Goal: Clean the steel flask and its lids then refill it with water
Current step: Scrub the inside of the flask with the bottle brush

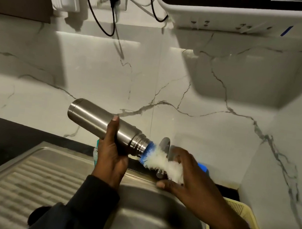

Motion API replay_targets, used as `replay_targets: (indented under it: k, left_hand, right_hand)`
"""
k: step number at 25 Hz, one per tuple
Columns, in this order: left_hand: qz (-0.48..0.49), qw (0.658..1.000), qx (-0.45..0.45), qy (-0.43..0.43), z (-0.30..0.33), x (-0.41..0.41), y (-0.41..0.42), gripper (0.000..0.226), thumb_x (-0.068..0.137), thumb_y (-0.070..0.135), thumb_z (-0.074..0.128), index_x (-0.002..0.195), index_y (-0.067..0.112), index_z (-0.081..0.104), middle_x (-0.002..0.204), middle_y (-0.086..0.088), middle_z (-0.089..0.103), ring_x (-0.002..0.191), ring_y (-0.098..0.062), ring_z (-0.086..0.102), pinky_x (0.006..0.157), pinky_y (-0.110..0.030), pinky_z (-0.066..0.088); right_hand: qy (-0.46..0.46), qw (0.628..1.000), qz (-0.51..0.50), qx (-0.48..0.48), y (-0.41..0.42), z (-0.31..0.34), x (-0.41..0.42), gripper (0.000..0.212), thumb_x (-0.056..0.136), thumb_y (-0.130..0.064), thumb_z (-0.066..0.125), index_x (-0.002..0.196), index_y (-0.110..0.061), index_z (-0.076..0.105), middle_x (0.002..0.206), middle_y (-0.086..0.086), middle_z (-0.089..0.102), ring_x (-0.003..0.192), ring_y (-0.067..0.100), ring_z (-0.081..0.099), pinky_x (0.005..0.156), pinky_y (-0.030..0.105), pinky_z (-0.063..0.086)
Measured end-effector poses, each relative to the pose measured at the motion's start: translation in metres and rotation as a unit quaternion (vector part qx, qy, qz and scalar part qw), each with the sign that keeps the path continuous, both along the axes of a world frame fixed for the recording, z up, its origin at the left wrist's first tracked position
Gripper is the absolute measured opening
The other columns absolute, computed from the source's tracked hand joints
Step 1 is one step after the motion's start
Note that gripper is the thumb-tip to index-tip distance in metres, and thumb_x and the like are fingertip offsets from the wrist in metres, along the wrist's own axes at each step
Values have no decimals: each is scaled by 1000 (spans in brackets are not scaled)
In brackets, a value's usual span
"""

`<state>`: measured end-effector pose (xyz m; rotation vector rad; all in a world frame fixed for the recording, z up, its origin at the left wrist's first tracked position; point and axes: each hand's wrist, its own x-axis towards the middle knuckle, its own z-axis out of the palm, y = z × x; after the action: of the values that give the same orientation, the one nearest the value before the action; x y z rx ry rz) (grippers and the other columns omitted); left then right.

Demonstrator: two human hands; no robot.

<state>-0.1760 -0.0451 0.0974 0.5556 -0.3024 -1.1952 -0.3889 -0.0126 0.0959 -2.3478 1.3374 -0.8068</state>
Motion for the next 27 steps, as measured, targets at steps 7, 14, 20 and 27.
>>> replay_targets:
  k: [7,14,20,27]
  left_hand:
    - [11,998,20,50,-16,14,7,70,78,34,78,137,11,49,104,-15,68,85,-27,73,85,-51,59]
    - [49,999,-3,1,-20,19,6,72,76,36,76,137,11,47,111,-15,65,88,-27,73,70,-42,60]
    - [42,999,3,22,-23,31,-1,51,84,35,72,127,13,52,99,-13,68,81,-25,74,71,-42,62]
    - [55,997,8,-56,-34,26,-8,80,73,36,82,140,14,44,120,-18,62,104,-33,67,88,-54,57]
  right_hand:
    - [55,935,-100,-337,26,-24,14,44,102,-33,29,94,-22,70,77,-2,68,61,22,64,51,32,51]
    - [-169,976,-25,137,7,11,18,27,90,-53,53,93,-26,57,60,-9,59,49,-3,53,58,16,42]
    - [162,907,-90,-379,9,-32,25,26,90,-30,56,107,-14,69,79,0,63,63,20,60,54,33,48]
    - [-221,927,34,303,-13,-22,22,47,87,-54,50,72,-13,68,49,-9,41,40,4,35,45,18,29]
